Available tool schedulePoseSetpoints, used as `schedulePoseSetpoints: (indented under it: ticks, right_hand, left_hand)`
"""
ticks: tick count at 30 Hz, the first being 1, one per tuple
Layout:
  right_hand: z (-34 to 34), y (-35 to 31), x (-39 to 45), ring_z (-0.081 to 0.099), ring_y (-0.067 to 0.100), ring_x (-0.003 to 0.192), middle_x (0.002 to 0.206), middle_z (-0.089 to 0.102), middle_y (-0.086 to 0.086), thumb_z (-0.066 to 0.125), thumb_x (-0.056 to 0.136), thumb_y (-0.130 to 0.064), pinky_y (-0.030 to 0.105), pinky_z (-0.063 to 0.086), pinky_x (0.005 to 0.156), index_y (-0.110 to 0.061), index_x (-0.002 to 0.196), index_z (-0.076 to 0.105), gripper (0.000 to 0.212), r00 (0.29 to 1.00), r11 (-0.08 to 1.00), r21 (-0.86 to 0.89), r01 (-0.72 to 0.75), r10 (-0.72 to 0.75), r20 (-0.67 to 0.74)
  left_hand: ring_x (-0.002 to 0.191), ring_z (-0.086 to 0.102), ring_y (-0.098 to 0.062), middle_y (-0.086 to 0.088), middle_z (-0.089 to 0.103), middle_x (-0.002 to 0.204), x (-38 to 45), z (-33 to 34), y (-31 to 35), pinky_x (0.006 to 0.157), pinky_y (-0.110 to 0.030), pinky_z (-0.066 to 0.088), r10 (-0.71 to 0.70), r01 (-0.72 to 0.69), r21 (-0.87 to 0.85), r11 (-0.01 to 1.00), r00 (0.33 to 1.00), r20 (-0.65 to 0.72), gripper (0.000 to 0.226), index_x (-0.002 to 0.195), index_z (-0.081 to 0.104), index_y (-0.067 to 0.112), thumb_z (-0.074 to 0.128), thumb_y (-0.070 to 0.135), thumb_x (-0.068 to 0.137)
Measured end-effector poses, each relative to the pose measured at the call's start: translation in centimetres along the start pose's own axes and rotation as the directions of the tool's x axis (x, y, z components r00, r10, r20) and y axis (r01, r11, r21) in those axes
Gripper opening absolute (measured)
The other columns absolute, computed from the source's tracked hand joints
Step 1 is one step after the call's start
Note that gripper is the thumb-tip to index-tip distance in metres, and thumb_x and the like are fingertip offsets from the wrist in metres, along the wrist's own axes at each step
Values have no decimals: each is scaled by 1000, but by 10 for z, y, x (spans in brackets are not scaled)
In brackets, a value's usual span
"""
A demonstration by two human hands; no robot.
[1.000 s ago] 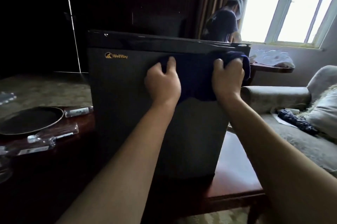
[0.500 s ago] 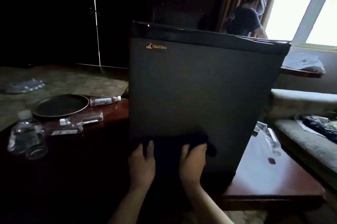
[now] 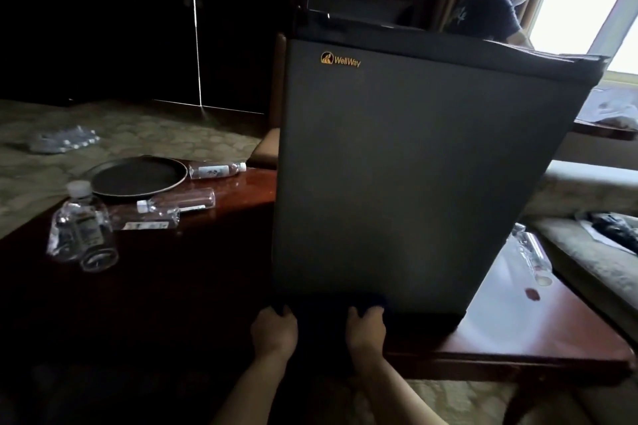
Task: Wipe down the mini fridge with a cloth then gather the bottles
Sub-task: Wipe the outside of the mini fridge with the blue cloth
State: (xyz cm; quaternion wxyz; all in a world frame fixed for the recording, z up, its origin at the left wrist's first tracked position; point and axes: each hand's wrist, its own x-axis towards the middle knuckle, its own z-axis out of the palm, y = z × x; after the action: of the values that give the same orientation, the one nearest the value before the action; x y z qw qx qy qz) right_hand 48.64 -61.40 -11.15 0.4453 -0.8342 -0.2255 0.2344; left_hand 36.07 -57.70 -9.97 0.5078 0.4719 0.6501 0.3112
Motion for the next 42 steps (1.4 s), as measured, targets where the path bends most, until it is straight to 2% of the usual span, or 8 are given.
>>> schedulePoseSetpoints:
  ticks: [3,7,11,20,24,30,38,42]
  right_hand:
    - [-3,-11,-1,54,39,116,125,56,27,54,95,-12,35,42,90,10,121,48,34,997,990,113,-79,79,3]
    - [0,-43,-15,55,39,112,119,57,24,57,94,-18,38,43,92,8,117,51,35,996,975,212,-71,80,-34]
    - [-10,-93,-31,53,25,88,96,54,14,60,91,-21,35,45,82,0,100,54,24,993,927,371,62,-18,-121]
    - [-103,-253,-50,62,25,84,90,63,5,62,83,-22,40,56,81,-10,85,56,14,908,749,514,417,-318,-273]
    - [-145,-308,-50,52,15,62,73,57,1,62,78,-14,32,50,68,-17,67,50,16,871,650,580,492,-359,-336]
    - [-145,-287,-50,60,21,80,91,65,8,63,85,-24,28,46,72,-4,98,63,24,855,724,460,514,-386,-347]
    - [-149,-267,-53,55,26,82,90,58,12,61,89,-22,35,46,72,-1,89,52,23,872,820,302,487,-438,-218]
    - [-164,-281,-67,54,20,79,84,58,5,62,90,-24,26,38,68,-2,94,55,23,816,740,345,577,-513,-265]
  left_hand:
    - [89,56,-25,-11,60,101,-2,-9,4,80,-32,44,-34,38,-74,997,998,60,20,112,56,5,47,19,100]
    - [107,54,-30,-15,56,124,-3,-26,15,100,-38,44,-35,42,-196,980,999,38,43,136,45,2,48,25,100]
    - [109,58,-30,-11,62,122,-3,-47,52,104,-39,43,119,-136,-269,954,990,-80,34,123,59,8,50,28,98]
    - [79,64,-25,-3,66,82,-55,-90,220,75,-42,56,438,-490,-382,784,872,-218,23,85,64,13,53,31,93]
    - [87,63,-27,-11,69,94,-84,-103,290,71,-31,44,591,-662,-297,688,749,-302,26,88,66,7,56,31,94]
    - [92,65,-32,-13,69,92,-82,-98,294,72,-33,46,613,-674,-216,706,735,-291,28,92,68,7,56,32,94]
    - [85,61,-27,-8,65,89,-72,-85,241,74,-36,49,612,-647,-147,748,758,-224,29,87,62,10,49,35,98]
    - [72,58,-22,0,59,70,-90,-95,264,59,-31,41,605,-671,-245,700,739,-296,30,71,58,17,53,32,96]
